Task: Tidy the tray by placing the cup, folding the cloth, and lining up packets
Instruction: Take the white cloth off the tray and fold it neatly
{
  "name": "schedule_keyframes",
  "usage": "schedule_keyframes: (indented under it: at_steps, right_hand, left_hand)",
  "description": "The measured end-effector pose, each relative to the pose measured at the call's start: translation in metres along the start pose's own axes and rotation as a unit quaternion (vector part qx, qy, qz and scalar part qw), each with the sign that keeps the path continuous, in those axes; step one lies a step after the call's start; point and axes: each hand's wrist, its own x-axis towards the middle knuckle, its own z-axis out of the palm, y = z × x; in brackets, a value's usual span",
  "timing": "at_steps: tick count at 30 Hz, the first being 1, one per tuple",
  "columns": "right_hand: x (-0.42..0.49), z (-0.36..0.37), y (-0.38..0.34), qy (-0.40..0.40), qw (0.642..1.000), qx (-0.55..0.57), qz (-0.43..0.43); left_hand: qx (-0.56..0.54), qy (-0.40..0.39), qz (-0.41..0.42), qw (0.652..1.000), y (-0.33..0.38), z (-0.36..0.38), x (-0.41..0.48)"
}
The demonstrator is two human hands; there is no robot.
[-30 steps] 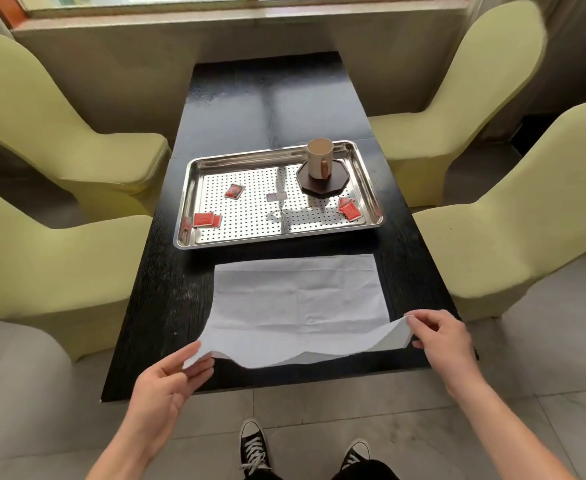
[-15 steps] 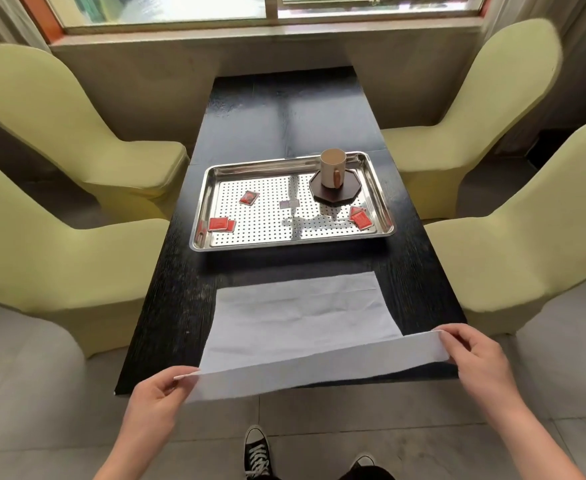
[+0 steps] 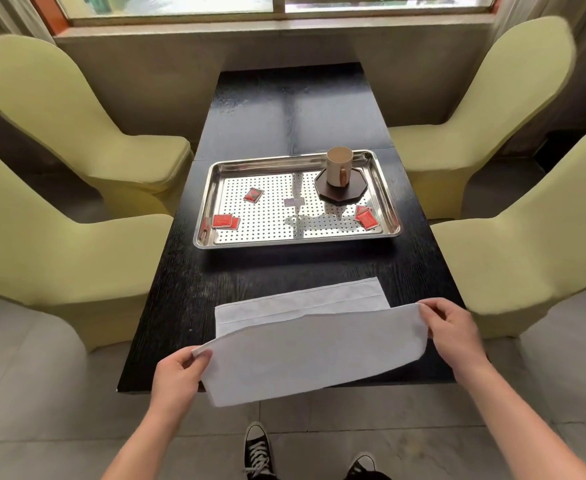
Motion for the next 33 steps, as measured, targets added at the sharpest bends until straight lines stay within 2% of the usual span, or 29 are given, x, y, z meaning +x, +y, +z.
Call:
schedule_keyframes:
  at_steps: [8,15,21,27,31,33]
  right_hand:
    - [0.055,0.032,-0.028,-0.039,0.994,-0.098,-0.014]
    - [0.108,0.075,-0.032,-0.045,0.979,-0.198,-0.014]
    - [0.144,0.098,-0.024,-0.046,0.967,-0.249,0.009]
    - [0.163,0.11,-0.006,-0.056,0.959,-0.274,0.035]
    - [0.167,0.119,0.001,-0.064,0.957,-0.273,0.073]
    - [0.163,0.12,0.004,-0.067,0.95,-0.299,0.057]
  left_hand:
    - [-0.001,0.036,-0.068,0.997,0.001,0.011,0.039]
    - [-0.017,0.095,-0.113,0.989,0.007,0.03,0.076]
    - [0.017,0.114,-0.144,0.983,-0.003,0.041,0.113]
    - [0.094,0.118,-0.169,0.974,-0.02,0.052,0.149]
    - [0.215,0.159,-0.161,0.95,-0.023,0.064,0.159]
    - [0.29,0.158,-0.121,0.936,-0.022,0.068,0.154]
